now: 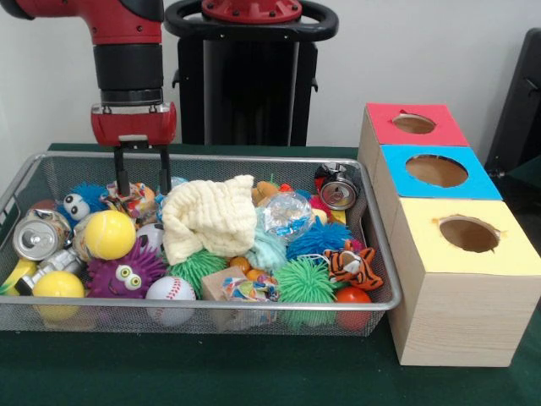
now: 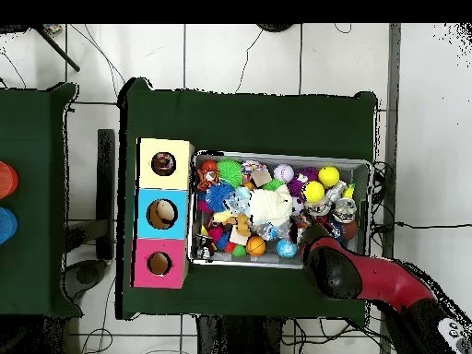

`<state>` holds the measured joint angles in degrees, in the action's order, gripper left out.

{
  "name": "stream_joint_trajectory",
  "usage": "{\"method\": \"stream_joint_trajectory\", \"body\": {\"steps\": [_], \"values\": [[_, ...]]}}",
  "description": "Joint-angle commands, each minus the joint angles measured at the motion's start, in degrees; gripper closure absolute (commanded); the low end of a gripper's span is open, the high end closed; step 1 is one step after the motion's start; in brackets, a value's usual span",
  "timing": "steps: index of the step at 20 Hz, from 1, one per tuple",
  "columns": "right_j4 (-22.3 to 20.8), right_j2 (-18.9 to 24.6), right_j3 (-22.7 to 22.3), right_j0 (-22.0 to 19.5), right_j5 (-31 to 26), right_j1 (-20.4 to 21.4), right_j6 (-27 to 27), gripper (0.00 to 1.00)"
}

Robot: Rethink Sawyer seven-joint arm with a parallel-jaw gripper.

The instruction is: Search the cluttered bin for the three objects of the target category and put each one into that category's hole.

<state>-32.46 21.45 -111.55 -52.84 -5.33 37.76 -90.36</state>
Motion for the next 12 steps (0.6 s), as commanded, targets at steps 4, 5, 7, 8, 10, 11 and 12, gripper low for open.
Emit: {"method": "stream_joint_trajectory", "body": {"steps": [4,5,7,8,10,11,12], "values": [[-0.8,1.6,3.2,-1.4,-4.8,-1.2,-1.6,0.00],[-0.9,1.9,3.2,-1.5,-4.1,-1.7,-1.7,0.00],[-1.2,1.7,3.5,-1.2,-3.7,-2.2,-1.8,0.00],[-1.2,1.6,3.5,-1.0,-3.7,-2.2,-1.9,0.00],[-1.2,1.4,3.8,-0.7,-3.7,-2.2,-1.9,0.00],[-1.2,1.4,4.0,-0.7,-3.8,-2.4,-1.8,0.00],[-1.3,1.4,4.2,-0.6,-3.8,-2.6,-1.7,0.00]]}}
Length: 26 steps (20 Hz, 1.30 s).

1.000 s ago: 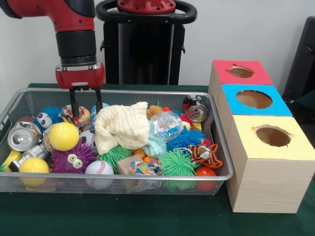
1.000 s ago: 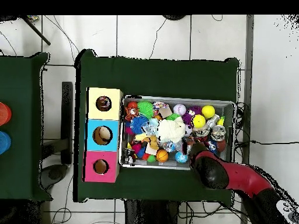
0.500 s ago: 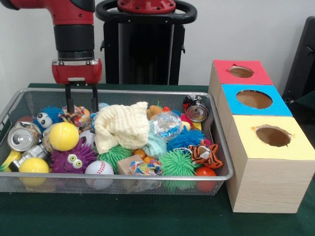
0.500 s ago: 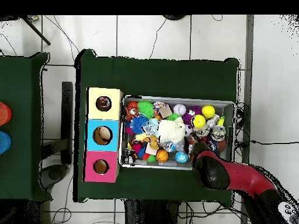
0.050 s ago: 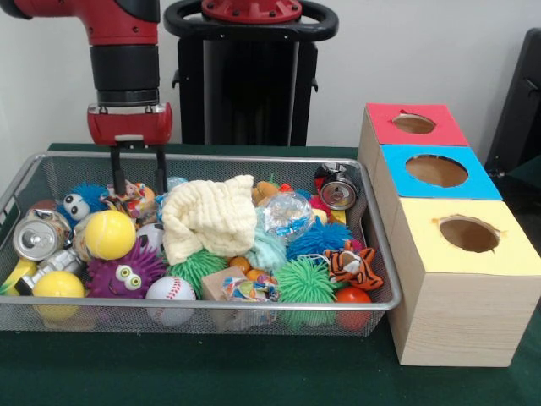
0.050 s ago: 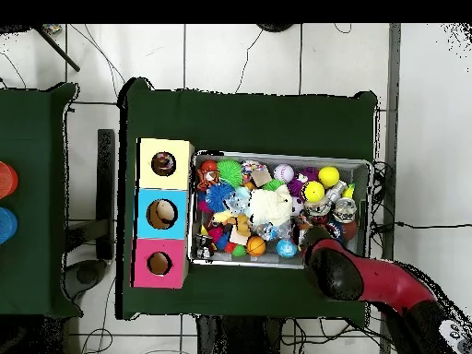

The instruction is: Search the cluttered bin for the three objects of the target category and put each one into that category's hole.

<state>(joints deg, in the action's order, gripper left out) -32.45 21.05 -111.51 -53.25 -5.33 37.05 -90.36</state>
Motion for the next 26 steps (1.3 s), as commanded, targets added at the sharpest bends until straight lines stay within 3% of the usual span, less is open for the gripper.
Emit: {"method": "stream_joint_trajectory", "body": {"steps": [1,8,11,18,26], "values": [[-1.4,1.8,4.4,-0.2,-3.8,-2.2,-1.6,0.00],[-1.3,5.0,5.3,-2.1,-3.9,-5.1,-0.4,0.00],[-1.4,4.2,5.1,-2.1,-4.3,-4.0,-0.5,0.00],[-0.5,-2.6,5.1,1.1,-6.8,0.6,-2.6,0.00],[1.2,-2.0,1.8,1.3,-10.2,5.5,-2.0,0.00]]}}
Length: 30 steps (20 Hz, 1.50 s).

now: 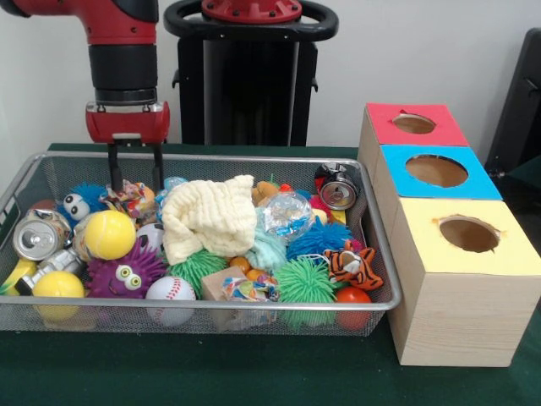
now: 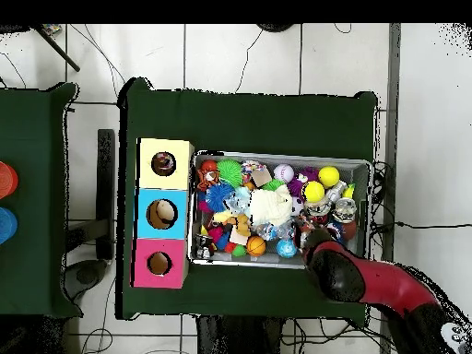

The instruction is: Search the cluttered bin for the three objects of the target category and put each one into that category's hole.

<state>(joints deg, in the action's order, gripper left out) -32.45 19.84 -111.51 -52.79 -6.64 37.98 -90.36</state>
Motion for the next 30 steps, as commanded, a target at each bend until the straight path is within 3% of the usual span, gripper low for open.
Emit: {"method": "stream_joint_trajectory", "body": {"steps": [1,7,21,30], "values": [[1.2,-0.6,1.3,0.7,-9.1,4.8,-1.9,0.00],[0.6,-1.8,0.0,1.1,-8.2,5.3,-3.9,0.00],[-1.1,0.4,4.3,0.6,-4.7,-3.5,-2.7,0.00],[-1.5,0.2,5.0,0.3,-4.4,-4.4,-2.3,0.00]]}}
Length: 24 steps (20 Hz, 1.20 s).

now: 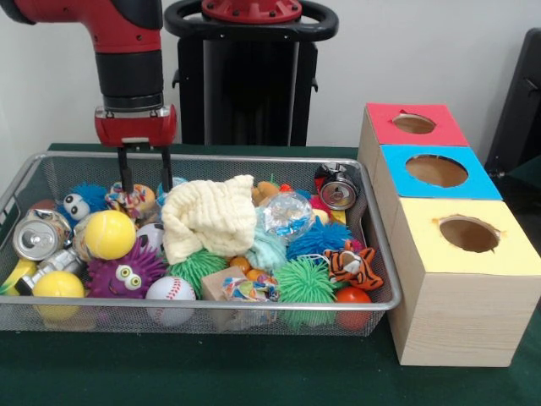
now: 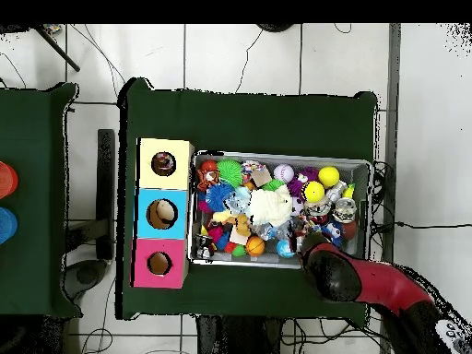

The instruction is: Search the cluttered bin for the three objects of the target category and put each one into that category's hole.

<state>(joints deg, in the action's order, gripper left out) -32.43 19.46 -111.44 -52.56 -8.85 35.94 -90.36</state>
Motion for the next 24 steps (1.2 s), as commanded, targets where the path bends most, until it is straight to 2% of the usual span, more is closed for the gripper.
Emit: {"method": "stream_joint_trajectory", "body": {"steps": [1,8,15,24], "values": [[-1.6,0.4,5.0,0.0,-2.2,-2.5,-2.2,0.00],[-1.5,-2.3,5.0,0.1,-2.8,-0.7,-3.0,0.00],[-1.7,-2.2,4.6,-1.4,-2.8,0.0,-2.5,0.00],[-1.2,-6.5,5.7,0.2,-1.9,0.5,-4.6,0.00]]}}
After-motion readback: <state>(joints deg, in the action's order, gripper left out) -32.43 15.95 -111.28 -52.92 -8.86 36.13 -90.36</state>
